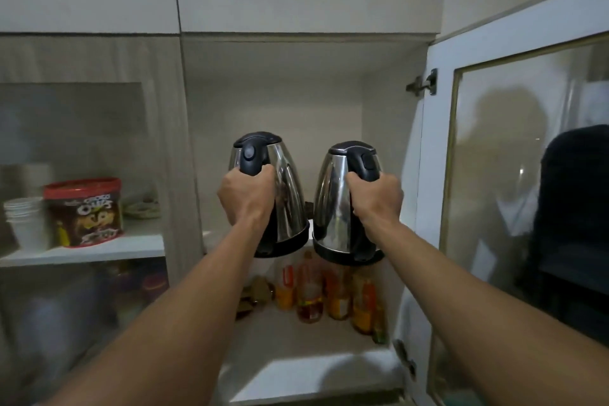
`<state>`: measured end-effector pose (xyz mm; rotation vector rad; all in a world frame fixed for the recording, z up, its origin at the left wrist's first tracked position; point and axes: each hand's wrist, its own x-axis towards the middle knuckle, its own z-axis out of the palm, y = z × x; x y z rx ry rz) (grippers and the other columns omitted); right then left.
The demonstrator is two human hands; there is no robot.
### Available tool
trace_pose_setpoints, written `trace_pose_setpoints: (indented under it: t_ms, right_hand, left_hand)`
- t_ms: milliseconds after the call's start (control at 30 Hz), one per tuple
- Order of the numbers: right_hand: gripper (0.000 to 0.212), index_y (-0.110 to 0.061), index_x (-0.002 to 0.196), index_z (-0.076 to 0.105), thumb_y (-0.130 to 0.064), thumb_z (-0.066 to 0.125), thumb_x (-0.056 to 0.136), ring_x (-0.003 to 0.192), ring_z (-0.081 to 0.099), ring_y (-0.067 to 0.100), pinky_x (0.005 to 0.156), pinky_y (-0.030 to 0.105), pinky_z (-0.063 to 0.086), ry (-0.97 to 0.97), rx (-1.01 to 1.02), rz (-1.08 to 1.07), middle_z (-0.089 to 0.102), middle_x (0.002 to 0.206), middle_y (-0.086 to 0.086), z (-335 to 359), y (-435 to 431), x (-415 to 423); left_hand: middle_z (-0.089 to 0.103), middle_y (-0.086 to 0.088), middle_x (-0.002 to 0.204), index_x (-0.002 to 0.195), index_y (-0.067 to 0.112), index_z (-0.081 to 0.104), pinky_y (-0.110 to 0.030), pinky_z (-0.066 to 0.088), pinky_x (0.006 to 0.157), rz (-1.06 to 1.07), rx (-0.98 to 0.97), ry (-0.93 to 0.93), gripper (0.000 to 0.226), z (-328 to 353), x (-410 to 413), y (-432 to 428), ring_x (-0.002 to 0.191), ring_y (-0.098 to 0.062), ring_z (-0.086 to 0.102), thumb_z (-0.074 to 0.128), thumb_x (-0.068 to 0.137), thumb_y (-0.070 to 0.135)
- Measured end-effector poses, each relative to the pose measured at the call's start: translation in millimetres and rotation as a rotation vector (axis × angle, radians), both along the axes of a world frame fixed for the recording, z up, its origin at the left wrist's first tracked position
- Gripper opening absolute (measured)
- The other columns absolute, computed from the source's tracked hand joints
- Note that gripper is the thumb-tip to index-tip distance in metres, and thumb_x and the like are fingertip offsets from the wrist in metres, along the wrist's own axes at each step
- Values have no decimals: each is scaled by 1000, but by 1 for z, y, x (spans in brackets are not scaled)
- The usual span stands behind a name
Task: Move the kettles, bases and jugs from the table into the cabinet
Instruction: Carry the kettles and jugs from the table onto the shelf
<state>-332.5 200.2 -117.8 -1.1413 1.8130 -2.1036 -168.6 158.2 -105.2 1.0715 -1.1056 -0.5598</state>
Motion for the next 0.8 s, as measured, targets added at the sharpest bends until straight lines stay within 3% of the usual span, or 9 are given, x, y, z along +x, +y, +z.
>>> trace_pose_setpoints:
  t_ms: [100, 233, 333, 467, 633, 800]
  right_hand:
    - [19, -20, 60, 62, -24, 67, 77, 62, 66, 25, 62, 38, 59, 14, -28, -30, 63, 61, 1, 6, -37, -31]
    - [17, -16, 59, 65, -22, 68, 74, 58, 64, 25, 64, 46, 61, -10, -68, -16, 61, 56, 1, 21, -90, -70]
    - [15, -9, 64, 69, -21, 68, 73, 56, 63, 27, 63, 47, 60, -13, -82, -3, 61, 57, 5, 32, -128, -99]
    - [14, -13, 65, 68, -24, 68, 74, 68, 70, 33, 64, 46, 61, -2, -86, -13, 69, 67, 12, 39, -176, -126]
    - [18, -20, 53, 58, -26, 65, 69, 55, 60, 25, 62, 49, 59, -39, -55, 21, 57, 54, 1, 25, -230, -144]
    - [12, -19, 57, 61, -28, 66, 64, 63, 69, 34, 60, 53, 60, -73, -25, -16, 63, 58, 4, 8, -277, -158]
  left_hand:
    - [64, -5, 65, 69, 13, 67, -24, 38, 52, -5, -18, -24, 18, 4, -29, -37, 59, -19, 57, 63, 77, 29]
    - [65, -7, 68, 73, 11, 69, -27, 41, 59, 36, -24, -32, 23, 16, -62, -90, 65, -25, 59, 63, 77, 32]
    - [66, -6, 70, 74, 11, 69, -23, 38, 51, 51, -1, -4, 22, 21, -88, -130, 66, -24, 60, 63, 77, 32]
    - [70, -8, 74, 77, 11, 71, -27, 45, 56, 45, 26, -2, 25, 18, -110, -177, 69, -25, 66, 62, 75, 34]
    - [72, -8, 77, 82, 11, 72, -28, 48, 57, 55, 56, -7, 26, 5, -126, -236, 70, -22, 69, 63, 76, 35]
    - [69, -8, 77, 85, 7, 70, -23, 36, 44, 58, 74, -52, 26, -5, -139, -284, 61, -17, 61, 65, 80, 32]
